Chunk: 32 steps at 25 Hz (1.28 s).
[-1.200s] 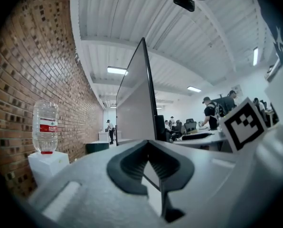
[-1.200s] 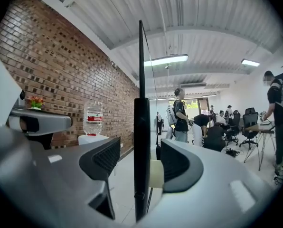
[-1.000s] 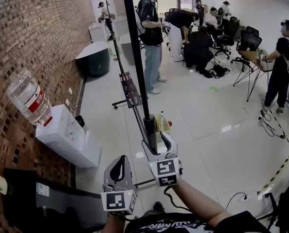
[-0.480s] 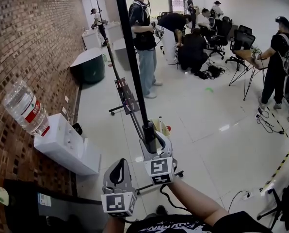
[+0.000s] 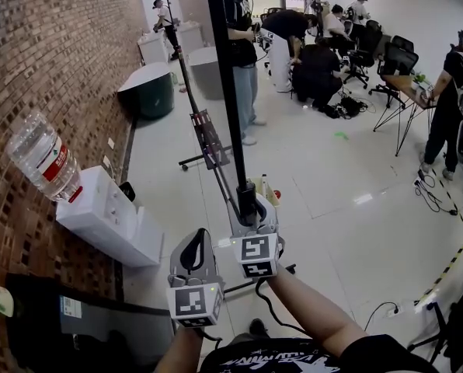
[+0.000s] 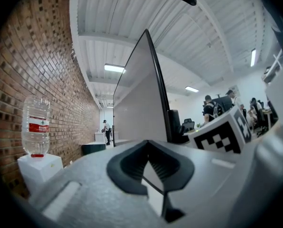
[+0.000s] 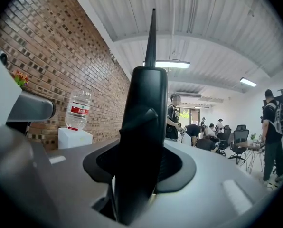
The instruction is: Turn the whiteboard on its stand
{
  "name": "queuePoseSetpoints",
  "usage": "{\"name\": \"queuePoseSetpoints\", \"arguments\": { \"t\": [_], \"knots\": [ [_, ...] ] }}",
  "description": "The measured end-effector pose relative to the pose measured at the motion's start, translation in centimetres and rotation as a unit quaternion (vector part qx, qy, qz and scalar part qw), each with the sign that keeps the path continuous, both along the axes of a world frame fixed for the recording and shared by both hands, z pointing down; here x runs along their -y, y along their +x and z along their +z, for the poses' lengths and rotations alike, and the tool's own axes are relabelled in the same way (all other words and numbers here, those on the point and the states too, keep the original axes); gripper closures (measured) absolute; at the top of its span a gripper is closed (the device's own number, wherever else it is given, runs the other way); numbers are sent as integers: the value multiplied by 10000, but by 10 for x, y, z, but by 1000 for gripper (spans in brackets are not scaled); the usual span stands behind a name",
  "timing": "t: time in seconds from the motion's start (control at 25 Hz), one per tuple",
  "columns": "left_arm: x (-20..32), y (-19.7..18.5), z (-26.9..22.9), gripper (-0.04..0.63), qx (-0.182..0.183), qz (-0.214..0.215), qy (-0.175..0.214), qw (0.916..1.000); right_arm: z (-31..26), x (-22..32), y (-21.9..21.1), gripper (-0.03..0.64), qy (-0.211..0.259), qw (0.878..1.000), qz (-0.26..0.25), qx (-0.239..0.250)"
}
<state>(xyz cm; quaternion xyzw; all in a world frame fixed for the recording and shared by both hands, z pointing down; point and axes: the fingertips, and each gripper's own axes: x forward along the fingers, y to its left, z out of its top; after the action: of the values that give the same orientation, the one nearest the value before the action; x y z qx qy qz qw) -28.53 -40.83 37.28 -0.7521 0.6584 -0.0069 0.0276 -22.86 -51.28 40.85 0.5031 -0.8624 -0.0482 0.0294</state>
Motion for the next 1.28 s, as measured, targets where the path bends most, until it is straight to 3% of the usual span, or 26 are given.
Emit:
{"name": "queuePoseSetpoints", "arguments": {
  "t": [0.88, 1.28],
  "knots": [
    [-22, 7, 20, 591, -56, -27, -190, 9998, 8, -27, 14, 459, -250, 9995, 92, 146],
    [-42, 36, 18, 591, -16, 50, -130, 9999, 8, -58, 30, 459, -261, 9995, 73, 185]
  ]
}}
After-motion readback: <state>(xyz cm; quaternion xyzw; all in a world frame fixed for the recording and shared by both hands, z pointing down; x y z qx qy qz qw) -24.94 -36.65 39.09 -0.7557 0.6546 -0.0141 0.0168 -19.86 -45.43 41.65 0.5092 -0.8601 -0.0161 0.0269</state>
